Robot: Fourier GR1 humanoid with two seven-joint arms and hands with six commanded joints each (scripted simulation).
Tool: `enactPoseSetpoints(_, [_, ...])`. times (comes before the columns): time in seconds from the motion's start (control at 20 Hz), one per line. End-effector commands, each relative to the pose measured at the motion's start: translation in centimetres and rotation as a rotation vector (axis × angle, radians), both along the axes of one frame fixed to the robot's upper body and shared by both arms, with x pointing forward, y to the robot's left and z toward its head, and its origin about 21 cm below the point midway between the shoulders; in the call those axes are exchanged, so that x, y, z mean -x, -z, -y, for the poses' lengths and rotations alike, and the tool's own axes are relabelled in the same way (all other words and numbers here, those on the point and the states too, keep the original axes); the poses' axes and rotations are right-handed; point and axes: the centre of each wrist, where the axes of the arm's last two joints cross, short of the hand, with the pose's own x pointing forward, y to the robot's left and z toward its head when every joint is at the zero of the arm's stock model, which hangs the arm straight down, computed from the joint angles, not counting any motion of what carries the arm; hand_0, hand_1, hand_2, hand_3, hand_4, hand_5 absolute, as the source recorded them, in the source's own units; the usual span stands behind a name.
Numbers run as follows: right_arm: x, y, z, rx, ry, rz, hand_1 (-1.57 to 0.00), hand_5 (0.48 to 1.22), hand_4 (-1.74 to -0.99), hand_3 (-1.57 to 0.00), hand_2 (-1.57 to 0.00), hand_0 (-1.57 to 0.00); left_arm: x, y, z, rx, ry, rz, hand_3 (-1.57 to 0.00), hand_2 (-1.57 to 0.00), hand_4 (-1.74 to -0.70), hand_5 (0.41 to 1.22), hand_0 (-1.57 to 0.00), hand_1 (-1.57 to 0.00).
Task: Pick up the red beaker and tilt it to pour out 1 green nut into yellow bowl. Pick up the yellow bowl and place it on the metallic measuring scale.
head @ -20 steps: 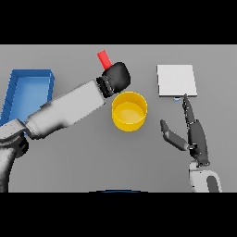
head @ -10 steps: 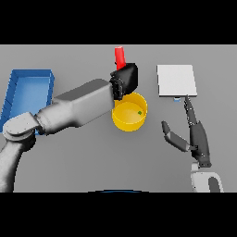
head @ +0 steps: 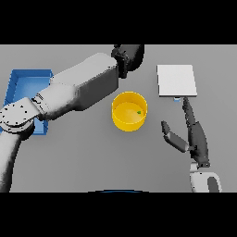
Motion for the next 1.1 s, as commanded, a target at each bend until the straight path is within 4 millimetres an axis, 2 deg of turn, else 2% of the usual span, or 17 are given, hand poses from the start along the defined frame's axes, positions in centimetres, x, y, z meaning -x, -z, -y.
enactPoseSetpoints(0.0, [0.4,-0.2,-0.1,0.003,-0.01,0.027,0.0,0.654,-1.154,0.0,0.0,0.0,-0.5,-1.5,-0.3,0.022,-0.016,0.006,-1.57,-1.57,-1.73,1.221,-1.57,-1.57])
enactPoseSetpoints(0.1, [0.0,-0.5,-0.2,0.011,-0.006,0.034,0.0,0.66,-1.16,0.0,0.0,0.0,-1.6,-5.3,-1.1,0.117,-0.045,0.043,-1.18,-1.57,-1.73,1.221,-1.57,-1.57])
enactPoseSetpoints(0.2, [-0.1,-0.3,-0.4,0.016,-0.011,0.026,0.0,0.661,-1.161,0.0,0.0,0.0,-3.1,-8.7,-2.4,0.26,-0.141,0.104,-1.32,-1.57,-1.73,1.221,-1.57,-1.57])
enactPoseSetpoints(0.35, [-0.5,-0.6,-0.5,0.013,-0.015,0.019,0.0,0.652,-1.152,0.0,0.0,0.0,-4.7,-13.4,-6.3,0.616,-0.289,0.069,-1.44,-1.57,-1.73,1.221,-1.57,-1.57])
enactPoseSetpoints(0.4, [-0.6,-0.5,-0.4,0.034,0.001,0.013,0.0,0.641,-1.146,0.0,0.0,0.0,-5.3,-14.4,-8.3,0.757,-0.362,0.042,-1.47,-1.57,-1.73,1.221,-1.57,-1.57])
enactPoseSetpoints(0.55, [-0.9,-0.5,-0.9,0.053,-0.008,0.031,0.0,0.63,-1.142,0.0,0.0,0.0,-6.4,-16.0,-14.1,1.163,-0.531,-0.007,-1.4,-1.57,-1.74,1.221,-1.57,-1.57])
enactPoseSetpoints(0.65, [-0.9,-0.4,-0.5,0.0,-0.018,0.041,0.0,0.623,-1.11,0.0,0.0,0.0,-7.0,-15.3,-19.3,1.372,-0.616,-0.027,-1.43,-1.57,-1.74,1.221,-1.57,-1.57])
enactPoseSetpoints(0.8, [-1.0,-0.5,-0.3,-0.038,-0.048,0.031,0.0,0.631,-1.081,0.0,0.0,0.0,-7.2,-12.3,-24.8,1.65,-0.76,-0.02,-1.5,-1.57,-1.74,1.221,-1.57,-1.57])
enactPoseSetpoints(1.0, [-1.1,-0.3,0.0,-0.048,-0.083,0.033,0.0,0.657,-1.141,0.0,0.0,0.0,-6.7,-7.6,-29.9,1.88,-0.944,0.057,-1.54,-1.57,-1.74,1.221,-1.57,-1.57])
enactPoseSetpoints(1.05, [-1.2,-0.4,-0.2,-0.049,-0.091,0.028,0.0,0.663,-1.148,0.0,0.0,0.0,-6.4,-6.3,-31.0,1.945,-1.04,0.096,-1.55,-1.57,-1.74,1.221,-1.57,-1.57])
